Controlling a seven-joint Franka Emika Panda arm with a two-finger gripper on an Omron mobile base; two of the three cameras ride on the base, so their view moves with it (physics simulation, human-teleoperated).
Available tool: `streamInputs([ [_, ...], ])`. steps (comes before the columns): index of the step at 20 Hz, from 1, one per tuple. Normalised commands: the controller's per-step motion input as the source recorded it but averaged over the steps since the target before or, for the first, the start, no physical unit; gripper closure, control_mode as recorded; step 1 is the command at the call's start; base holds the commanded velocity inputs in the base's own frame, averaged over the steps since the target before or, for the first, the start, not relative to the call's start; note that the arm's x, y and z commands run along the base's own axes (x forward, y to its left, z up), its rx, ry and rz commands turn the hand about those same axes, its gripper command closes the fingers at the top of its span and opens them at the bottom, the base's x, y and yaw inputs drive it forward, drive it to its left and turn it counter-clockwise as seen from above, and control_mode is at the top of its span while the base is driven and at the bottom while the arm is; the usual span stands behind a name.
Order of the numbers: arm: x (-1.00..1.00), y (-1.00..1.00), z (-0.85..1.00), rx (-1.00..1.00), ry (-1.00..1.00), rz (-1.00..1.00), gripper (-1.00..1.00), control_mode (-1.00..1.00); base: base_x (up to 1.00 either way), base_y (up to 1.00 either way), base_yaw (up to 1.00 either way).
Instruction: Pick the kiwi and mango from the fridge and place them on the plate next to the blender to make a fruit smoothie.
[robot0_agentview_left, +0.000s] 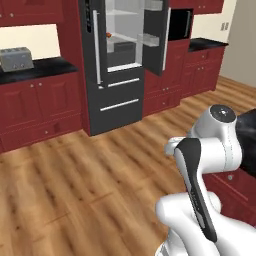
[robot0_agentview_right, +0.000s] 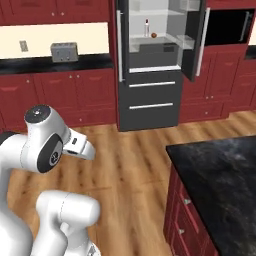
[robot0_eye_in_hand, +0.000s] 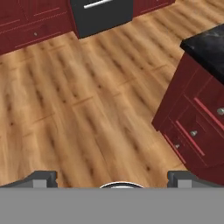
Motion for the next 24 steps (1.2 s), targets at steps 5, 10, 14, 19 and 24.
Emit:
streamInputs([
  [5, 0.0, 0.0, 0.0, 0.0, 0.0, 0.0, -1.0, 1.0, 1.0, 0.0, -0.21],
  [10, 0.0, 0.0, 0.0, 0.0, 0.0, 0.0, -1.0, 1.0, 1.0, 0.0, -0.17],
  [14, 0.0, 0.0, 0.0, 0.0, 0.0, 0.0, -1.0, 1.0, 1.0, 0.0, -0.14],
  [19, 0.0, 0.0, 0.0, 0.0, 0.0, 0.0, -1.0, 1.0, 1.0, 0.0, -0.09],
  [24, 0.0, 0.0, 0.0, 0.0, 0.0, 0.0, -1.0, 1.0, 1.0, 0.0, -0.06],
])
